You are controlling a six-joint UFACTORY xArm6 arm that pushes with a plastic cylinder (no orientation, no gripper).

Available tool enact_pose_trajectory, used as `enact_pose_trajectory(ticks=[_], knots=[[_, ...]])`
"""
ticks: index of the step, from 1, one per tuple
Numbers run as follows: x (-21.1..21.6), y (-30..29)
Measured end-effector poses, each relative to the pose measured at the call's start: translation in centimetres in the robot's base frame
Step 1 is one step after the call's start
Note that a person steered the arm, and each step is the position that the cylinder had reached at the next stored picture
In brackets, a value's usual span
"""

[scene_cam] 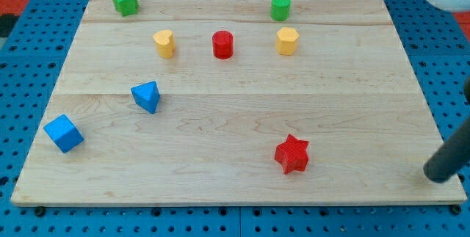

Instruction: Push the red star towards right

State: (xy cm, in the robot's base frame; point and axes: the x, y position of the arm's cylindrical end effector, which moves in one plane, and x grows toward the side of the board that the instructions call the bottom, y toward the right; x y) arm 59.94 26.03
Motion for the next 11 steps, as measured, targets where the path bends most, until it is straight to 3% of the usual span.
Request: enact_pose_trajectory(ticks=[2,4,5,8,9,10,11], knots=[[1.9,-1.4],[1.9,-6.3],[1.8,-11.6],[-4.4,-15.0],[-3.2,-17.7],[1.9,-16.5],[0.2,-23.6]])
